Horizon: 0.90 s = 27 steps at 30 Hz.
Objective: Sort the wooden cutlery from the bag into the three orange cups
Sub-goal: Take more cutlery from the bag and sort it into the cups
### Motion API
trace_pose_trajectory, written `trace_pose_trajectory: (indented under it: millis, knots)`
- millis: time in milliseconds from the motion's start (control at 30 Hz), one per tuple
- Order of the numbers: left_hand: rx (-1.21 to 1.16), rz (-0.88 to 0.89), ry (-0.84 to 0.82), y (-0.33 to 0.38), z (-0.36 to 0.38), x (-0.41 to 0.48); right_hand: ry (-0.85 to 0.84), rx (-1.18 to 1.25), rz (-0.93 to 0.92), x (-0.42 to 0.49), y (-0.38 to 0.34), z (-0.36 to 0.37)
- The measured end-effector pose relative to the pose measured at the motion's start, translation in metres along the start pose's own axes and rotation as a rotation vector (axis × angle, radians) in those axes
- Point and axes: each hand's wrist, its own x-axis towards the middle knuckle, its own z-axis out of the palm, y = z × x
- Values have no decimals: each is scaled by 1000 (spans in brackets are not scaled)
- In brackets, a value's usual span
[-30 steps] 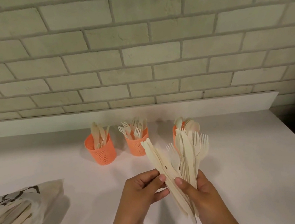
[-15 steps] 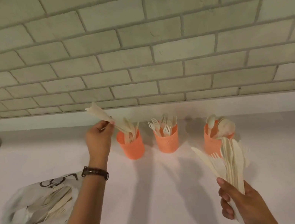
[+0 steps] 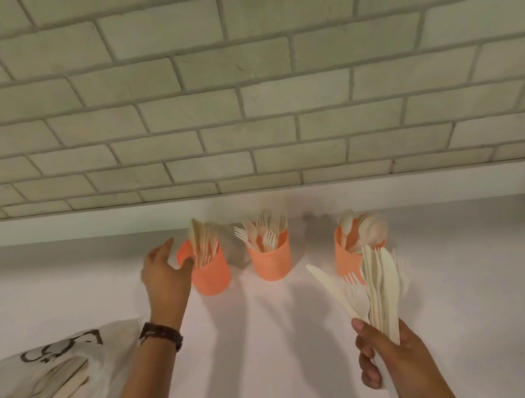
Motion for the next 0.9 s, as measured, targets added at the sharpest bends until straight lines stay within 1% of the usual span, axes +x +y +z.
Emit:
trace_pose_trajectory:
  millis: [33,100,133,267,333,400,533,633,700,767,833,900]
  knots:
    - [-59,20,13,8,-2,-17,-2,14,-7,-1,-1,0]
    - [-216,22,-42,32,-6,-59,-5,41,-21,-4,-3,1]
    - [-275,6,-111,43,-7,-82,-6,48,-28,-5,-4,1]
    - [-465,-94,-490,73,-2,-156,6,36,-65,-12,-5,4]
    - [-526,-144,-605,83,4,-179,-1,-2,-88,-17,-7,5]
    - [-591,-188,-647,89,9,-194,-18,-49,-105,-22,-7,7]
    - [-696,-307,-672,89,11,-201,-79,-96,-117,-28,-7,10]
    - [-755,-390,-747,86,6,-196,-105,-104,-99,-28,-8,7]
    - [-787,-439,-733,83,3,-188,-121,-95,-80,-27,-8,5]
    - [-797,-432,-647,81,-2,-173,-137,-88,-59,-25,-6,4]
    - [-770,-347,-501,78,-11,-148,-136,-91,-44,-24,-2,1]
    - [-694,-218,-290,73,-23,-112,-121,-100,-37,-21,2,-1]
